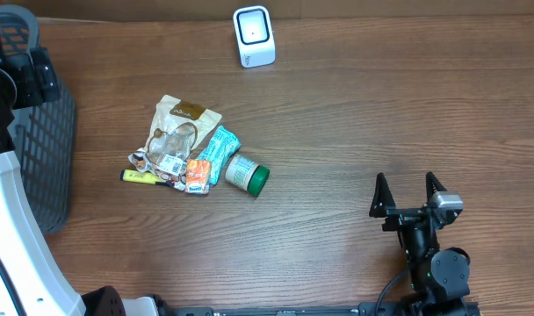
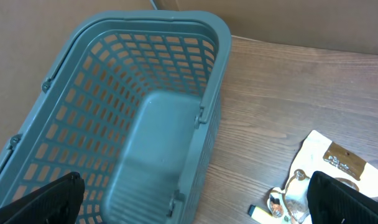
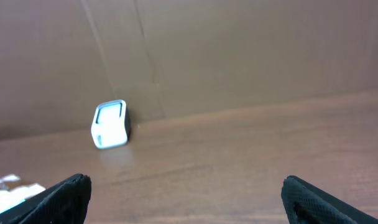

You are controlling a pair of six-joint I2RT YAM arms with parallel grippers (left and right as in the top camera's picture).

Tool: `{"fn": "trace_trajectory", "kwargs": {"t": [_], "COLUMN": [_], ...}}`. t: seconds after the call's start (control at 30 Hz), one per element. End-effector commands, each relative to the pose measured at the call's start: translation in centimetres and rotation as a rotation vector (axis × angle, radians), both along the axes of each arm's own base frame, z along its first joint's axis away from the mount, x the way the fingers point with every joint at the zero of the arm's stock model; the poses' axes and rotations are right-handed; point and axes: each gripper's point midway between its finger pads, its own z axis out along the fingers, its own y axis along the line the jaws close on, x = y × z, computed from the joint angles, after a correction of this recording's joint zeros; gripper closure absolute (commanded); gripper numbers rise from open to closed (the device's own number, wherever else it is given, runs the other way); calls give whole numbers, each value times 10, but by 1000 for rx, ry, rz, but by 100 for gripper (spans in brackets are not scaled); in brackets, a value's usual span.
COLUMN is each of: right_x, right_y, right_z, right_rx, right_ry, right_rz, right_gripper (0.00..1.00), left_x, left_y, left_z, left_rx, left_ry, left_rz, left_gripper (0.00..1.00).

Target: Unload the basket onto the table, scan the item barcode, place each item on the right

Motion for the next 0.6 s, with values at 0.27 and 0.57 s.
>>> {"fn": "trace_trajectory", "kwargs": {"t": [0.27, 0.57], "right_x": [-11, -26], "right_y": [43, 65], "right_z": [20, 80], "right_rx": [10, 3], "right_ry": [-39, 31], "right_rz": [258, 409], "right_gripper": [0, 0], "left_x": [0, 0], "left_y": [4, 4], "left_z": [1, 1], "left_rx": [16, 16], "left_ry": [5, 5], "left_rz": [3, 3], "left_gripper": [0, 0]}}
